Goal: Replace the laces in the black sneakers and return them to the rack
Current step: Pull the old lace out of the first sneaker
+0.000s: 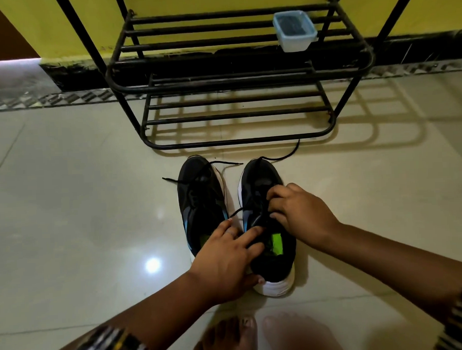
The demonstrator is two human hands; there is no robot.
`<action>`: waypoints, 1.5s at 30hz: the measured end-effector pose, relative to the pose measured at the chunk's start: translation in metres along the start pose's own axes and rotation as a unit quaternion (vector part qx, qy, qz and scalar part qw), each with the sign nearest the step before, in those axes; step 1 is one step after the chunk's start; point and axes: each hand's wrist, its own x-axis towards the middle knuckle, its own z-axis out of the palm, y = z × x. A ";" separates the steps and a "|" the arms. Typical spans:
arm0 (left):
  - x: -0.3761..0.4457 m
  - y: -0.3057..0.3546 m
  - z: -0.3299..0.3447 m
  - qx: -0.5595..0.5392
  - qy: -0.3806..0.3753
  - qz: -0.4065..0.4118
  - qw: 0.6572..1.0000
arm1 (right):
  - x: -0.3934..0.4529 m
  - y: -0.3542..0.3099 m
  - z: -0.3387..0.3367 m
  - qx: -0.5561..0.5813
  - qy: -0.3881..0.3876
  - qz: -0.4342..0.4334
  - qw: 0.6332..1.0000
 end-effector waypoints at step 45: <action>-0.001 -0.003 0.006 -0.010 0.030 0.004 0.999 | -0.004 0.021 -0.010 0.282 0.013 0.194 0.939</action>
